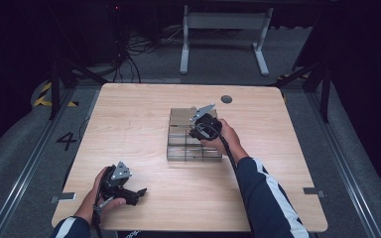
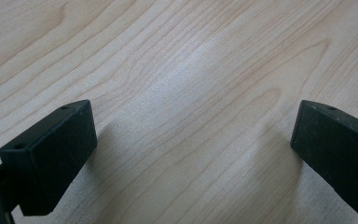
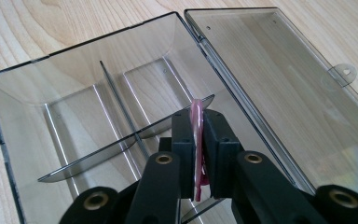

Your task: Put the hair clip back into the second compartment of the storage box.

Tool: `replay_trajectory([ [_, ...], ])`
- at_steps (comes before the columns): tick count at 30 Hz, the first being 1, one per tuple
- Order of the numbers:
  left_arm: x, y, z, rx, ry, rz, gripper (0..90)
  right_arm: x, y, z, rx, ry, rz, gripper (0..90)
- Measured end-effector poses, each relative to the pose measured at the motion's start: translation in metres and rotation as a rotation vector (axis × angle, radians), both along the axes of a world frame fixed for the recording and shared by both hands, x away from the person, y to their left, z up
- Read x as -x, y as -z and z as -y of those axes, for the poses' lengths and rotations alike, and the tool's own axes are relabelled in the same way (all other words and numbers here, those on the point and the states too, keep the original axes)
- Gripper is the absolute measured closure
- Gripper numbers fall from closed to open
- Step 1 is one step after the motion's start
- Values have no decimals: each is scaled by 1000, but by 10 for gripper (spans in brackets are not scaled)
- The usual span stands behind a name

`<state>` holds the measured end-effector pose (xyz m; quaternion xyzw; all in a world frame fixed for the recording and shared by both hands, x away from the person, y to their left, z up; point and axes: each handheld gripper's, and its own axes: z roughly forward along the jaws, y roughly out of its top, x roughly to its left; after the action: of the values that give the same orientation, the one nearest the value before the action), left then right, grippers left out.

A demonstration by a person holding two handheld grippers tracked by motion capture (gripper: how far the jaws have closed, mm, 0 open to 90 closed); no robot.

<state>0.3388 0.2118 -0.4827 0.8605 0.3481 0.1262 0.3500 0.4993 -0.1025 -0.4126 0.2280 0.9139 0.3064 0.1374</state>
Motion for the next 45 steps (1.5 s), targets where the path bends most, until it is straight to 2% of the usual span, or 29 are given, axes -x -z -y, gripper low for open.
replay_trajectory([
  [6, 0, 0, 0, -1, 4, 0, 7, -2, 3, -2, 28, 10, -9, 844],
  [12, 0, 0, 0, -1, 5, 1, 7, -7, 7, -2, 32, 14, -14, 839],
  [15, 0, 0, 0, -1, 5, 1, 7, -7, 8, -2, 30, 22, -17, 789],
  [19, 0, 0, 0, -1, 5, 1, 7, -7, 7, 0, 25, 30, -21, 789],
  [25, -1, 0, 0, -2, 7, 0, 6, -5, 4, 2, -1, 35, -26, 789],
  [36, -1, 0, 0, -2, 6, -1, 6, 2, -1, 5, 2, 39, -8, 793],
  [45, -1, 0, 0, -2, 7, 0, 6, 11, -8, 10, 2, 36, 4, 757],
])
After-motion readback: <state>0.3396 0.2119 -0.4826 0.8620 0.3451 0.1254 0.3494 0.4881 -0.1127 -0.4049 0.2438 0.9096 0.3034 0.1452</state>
